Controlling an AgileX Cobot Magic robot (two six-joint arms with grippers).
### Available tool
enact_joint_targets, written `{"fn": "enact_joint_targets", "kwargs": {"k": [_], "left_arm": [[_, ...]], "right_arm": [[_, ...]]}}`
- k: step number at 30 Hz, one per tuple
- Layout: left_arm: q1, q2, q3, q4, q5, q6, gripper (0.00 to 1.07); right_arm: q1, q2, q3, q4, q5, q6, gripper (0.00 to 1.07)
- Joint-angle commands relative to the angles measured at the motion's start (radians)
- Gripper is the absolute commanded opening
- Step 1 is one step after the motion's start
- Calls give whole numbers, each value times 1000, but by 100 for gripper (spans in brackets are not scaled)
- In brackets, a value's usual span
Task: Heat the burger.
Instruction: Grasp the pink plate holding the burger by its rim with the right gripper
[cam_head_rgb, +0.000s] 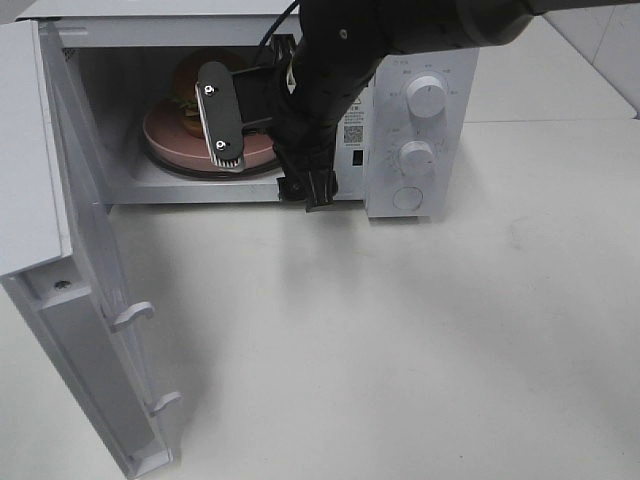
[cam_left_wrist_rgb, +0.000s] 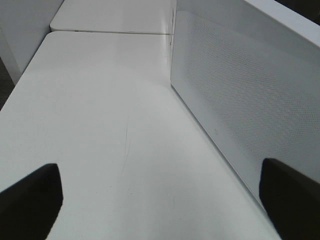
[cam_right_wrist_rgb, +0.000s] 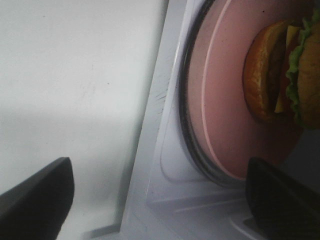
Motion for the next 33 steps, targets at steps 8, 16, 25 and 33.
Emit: {"fn": "enact_joint_targets", "kwargs": {"k": [8, 16, 25, 33], "left_arm": [[2, -8, 2, 4, -9, 0, 100], [2, -8, 2, 4, -9, 0, 100], [2, -8, 2, 4, -9, 0, 100], [2, -8, 2, 4, -9, 0, 100]], "right_arm": [[4, 115, -140, -19, -2, 7, 87], [4, 182, -206, -1, 0, 5, 86], [4, 279, -312, 8, 5, 5, 85], [1, 350, -405, 8, 39, 1, 84]]}}
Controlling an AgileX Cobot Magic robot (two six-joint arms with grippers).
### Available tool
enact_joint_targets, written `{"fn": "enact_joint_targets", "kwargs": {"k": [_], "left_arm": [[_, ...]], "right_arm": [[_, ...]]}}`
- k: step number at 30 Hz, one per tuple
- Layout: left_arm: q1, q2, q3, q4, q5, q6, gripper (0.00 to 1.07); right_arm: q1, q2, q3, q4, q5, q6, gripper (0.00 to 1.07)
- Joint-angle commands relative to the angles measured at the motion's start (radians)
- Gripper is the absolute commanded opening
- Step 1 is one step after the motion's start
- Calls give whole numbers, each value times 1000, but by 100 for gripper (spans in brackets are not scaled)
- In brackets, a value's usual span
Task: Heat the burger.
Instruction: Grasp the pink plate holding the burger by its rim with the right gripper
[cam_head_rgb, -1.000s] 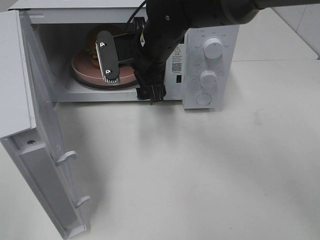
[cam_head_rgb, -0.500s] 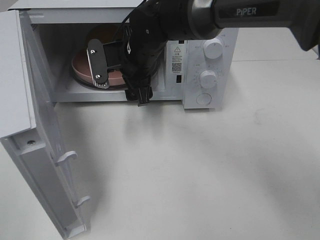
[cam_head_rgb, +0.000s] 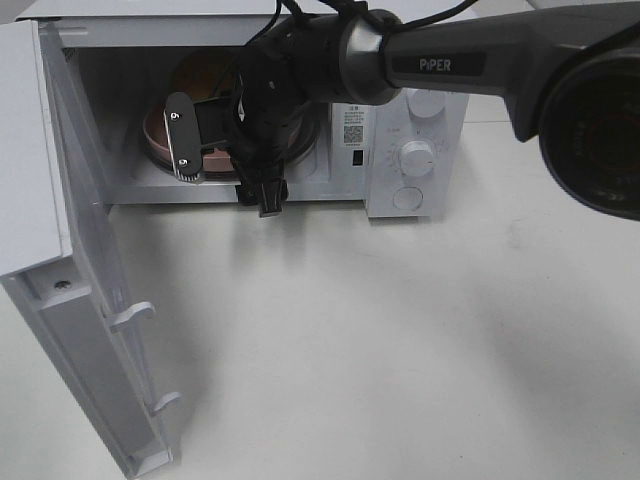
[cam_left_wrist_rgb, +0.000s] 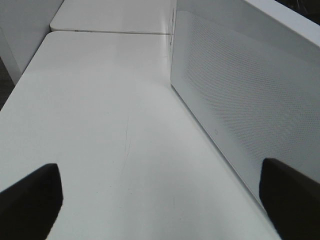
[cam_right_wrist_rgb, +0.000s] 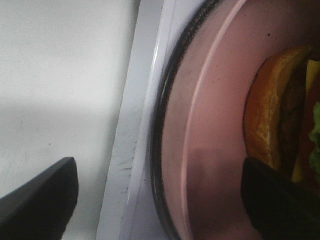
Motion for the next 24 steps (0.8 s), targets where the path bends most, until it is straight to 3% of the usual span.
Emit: {"fn": "enact_joint_targets", "kwargs": {"k": [1, 8, 10, 13, 15, 18, 20, 24], "left_arm": [[2, -8, 2, 4, -9, 0, 100], [2, -8, 2, 4, -9, 0, 100], [2, -8, 2, 4, -9, 0, 100], [2, -8, 2, 4, -9, 0, 100], [2, -8, 2, 4, -9, 0, 100], [2, -8, 2, 4, -9, 0, 100], [2, -8, 2, 4, -9, 0, 100], [2, -8, 2, 4, -9, 0, 100]], "right_arm": [[1, 41, -65, 3, 30, -2, 84], [-10, 90, -141, 34, 34, 7, 80], [-11, 99, -153, 35, 28, 7, 70], [-11, 99, -153, 29, 25, 5, 65], [-11, 99, -154, 29, 14, 5, 39], [-11, 99, -154, 31, 12, 5, 30], [-11, 99, -154, 38, 12, 5, 0], [-11, 99, -154, 34, 12, 5, 0]]}}
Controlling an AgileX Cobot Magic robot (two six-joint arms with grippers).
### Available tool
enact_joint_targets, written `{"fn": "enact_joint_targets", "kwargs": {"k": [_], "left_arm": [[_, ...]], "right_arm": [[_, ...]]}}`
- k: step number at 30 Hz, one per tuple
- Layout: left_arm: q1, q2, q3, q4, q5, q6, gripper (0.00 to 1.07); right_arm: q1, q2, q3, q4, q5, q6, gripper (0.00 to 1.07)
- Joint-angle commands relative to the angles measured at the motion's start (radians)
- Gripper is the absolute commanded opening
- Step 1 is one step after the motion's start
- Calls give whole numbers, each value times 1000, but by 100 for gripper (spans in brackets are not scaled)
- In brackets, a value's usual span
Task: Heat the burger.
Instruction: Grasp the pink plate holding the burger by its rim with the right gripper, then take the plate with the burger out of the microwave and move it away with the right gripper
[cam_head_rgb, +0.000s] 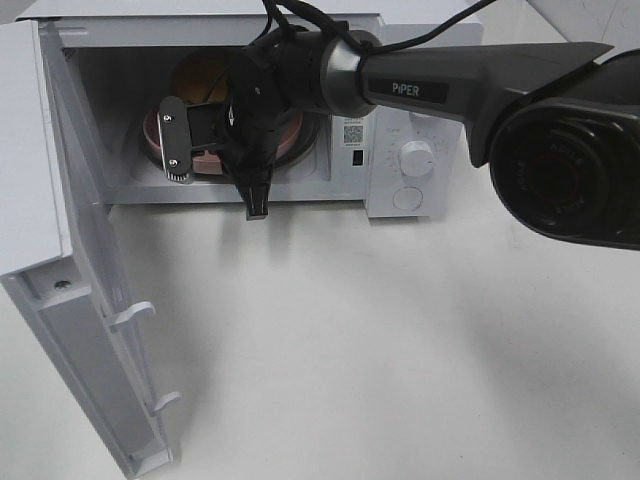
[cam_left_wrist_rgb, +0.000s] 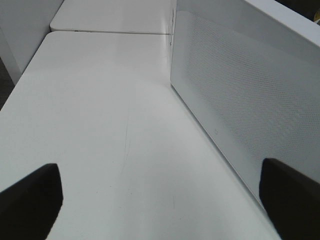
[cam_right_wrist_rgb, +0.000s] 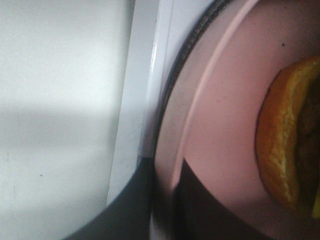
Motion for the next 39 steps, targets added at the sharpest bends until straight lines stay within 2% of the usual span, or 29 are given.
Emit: {"fn": "enact_joint_targets", "kwargs": {"k": [1, 24, 32, 36, 37, 39], "left_arm": [[2, -8, 2, 4, -9, 0, 100], [2, -8, 2, 4, -9, 0, 100], [2, -8, 2, 4, -9, 0, 100], [2, -8, 2, 4, -9, 0, 100], [2, -8, 2, 4, -9, 0, 100], [2, -8, 2, 4, -9, 0, 100]], "right_arm": [[-6, 1, -6, -20, -47, 7, 0], [7, -43, 20, -4, -2, -53, 0], [7, -119, 151, -7, -137, -53, 0], [7, -177, 258, -9, -237, -55, 0], [7, -177, 258, -9, -237, -55, 0], [8, -216, 334, -45, -301, -57, 0]]}}
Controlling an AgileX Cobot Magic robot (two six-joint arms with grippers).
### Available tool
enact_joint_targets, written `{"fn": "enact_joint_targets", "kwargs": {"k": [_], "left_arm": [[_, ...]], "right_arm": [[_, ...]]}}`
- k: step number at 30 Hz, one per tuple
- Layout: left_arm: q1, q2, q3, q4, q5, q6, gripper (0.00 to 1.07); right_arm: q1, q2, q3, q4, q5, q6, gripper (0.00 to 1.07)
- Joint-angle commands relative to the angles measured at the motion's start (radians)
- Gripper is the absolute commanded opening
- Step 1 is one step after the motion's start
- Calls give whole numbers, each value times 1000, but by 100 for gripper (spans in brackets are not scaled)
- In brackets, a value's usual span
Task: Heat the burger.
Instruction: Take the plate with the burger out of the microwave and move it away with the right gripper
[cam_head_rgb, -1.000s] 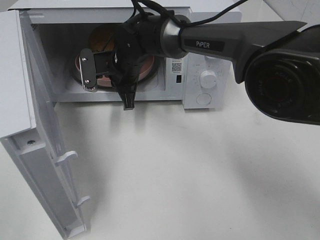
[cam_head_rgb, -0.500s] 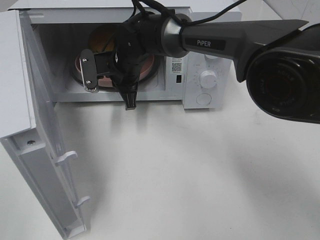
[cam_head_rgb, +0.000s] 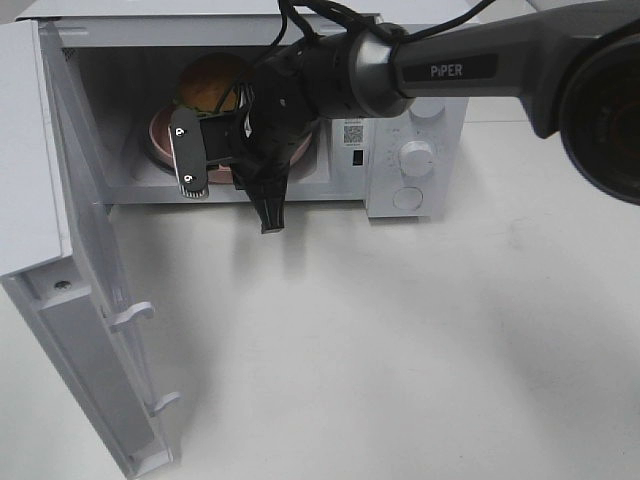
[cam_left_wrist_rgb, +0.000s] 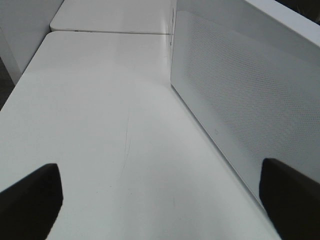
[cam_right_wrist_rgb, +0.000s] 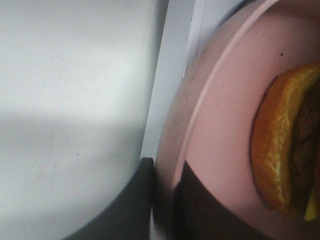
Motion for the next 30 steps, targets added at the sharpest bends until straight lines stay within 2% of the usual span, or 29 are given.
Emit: {"fn": "enact_joint_targets", "kwargs": {"k": [1, 5, 7, 9, 12, 13, 15, 17, 20, 22, 28, 30], "left_arm": [[2, -8, 2, 4, -9, 0, 100], [2, -8, 2, 4, -9, 0, 100], [2, -8, 2, 4, -9, 0, 100], [2, -8, 2, 4, -9, 0, 100], [2, -8, 2, 4, -9, 0, 100], [2, -8, 2, 4, -9, 0, 100], [2, -8, 2, 4, -9, 0, 100], [2, -8, 2, 4, -9, 0, 100], [2, -8, 2, 4, -9, 0, 100], [2, -8, 2, 4, -9, 0, 100], [2, -8, 2, 4, -9, 0, 100], [2, -8, 2, 4, -9, 0, 100]], "right_arm": [[6, -67, 44, -46, -127, -22, 0], [6, -132, 164, -60, -194, -22, 0], [6, -145, 181, -60, -201, -22, 0], [6, -191, 263, -62, -234, -22, 0], [6, -202, 286, -65, -245, -22, 0], [6, -226, 333, -80, -277, -22, 0], [6, -238, 352, -83, -293, -22, 0], [7, -283, 428, -84, -332, -22, 0], [7, -292, 443, -84, -340, -22, 0], [11, -337, 514, -86, -367, -22, 0], [21, -375, 578, -107, -386, -22, 0], [33, -403, 633, -112, -404, -22, 0]]}}
